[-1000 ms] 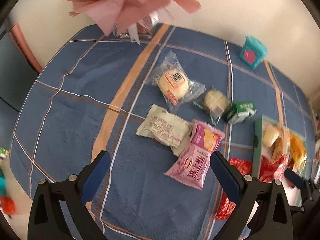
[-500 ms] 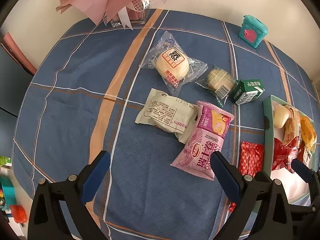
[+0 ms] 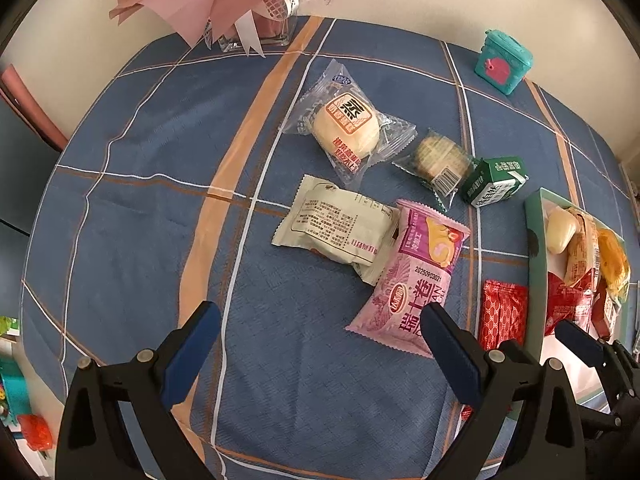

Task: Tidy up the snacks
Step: 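Lower the right gripper onto the red patterned packet beside the tray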

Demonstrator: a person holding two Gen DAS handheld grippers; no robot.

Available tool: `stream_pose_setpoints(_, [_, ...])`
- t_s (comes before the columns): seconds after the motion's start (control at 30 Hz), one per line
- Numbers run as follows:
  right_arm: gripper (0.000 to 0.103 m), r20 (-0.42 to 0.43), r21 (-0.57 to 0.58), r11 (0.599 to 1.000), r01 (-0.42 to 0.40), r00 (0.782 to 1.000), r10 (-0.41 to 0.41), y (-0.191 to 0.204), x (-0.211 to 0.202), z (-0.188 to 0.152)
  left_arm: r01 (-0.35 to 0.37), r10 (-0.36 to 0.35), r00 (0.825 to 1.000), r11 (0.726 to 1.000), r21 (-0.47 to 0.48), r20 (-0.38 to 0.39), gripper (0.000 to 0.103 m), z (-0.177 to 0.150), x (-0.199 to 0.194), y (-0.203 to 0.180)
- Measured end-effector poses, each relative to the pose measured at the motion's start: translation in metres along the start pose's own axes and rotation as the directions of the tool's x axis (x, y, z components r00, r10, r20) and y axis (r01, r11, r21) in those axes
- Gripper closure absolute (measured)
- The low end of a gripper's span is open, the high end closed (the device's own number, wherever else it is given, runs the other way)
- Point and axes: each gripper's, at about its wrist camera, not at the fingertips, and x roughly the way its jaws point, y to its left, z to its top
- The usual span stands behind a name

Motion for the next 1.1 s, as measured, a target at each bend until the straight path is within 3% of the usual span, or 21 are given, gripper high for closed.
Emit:
stream_pose_setpoints(0.33, [0.044, -0.067, -0.046, 0.996, 0.072, 0.995, -0.075, 0.008, 0.014, -0.005, 0.011, -0.011, 1.000, 1.000, 0.000, -0.009, 0.003, 0.001, 0.004, 0.000])
stream_pose_setpoints(0.7, [0.050, -0.124, -0.110, 0.983, 0.149, 0.979, -0.162, 0.033, 0.041, -0.019, 0.014, -0.014, 1.000, 1.000, 0.010, -0.020, 0.003, 0.001, 0.007, -0.003])
stream_pose_setpoints(0.87, [0.049, -0.123, -0.087, 0.991, 0.101, 0.986, -0.112, 0.042, 0.047, -0.020, 0.014, -0.014, 1.000, 1.000, 0.011, -0.020, 0.003, 0.000, 0.007, -0.003])
stream_pose_setpoints(1.1, [0.049, -0.123, -0.036, 0.999, -0.029, 0.992, 0.024, 0.037, 0.044, -0.014, 0.012, -0.012, 1.000, 1.000, 0.016, -0.024, 0.003, 0.000, 0.009, -0.006])
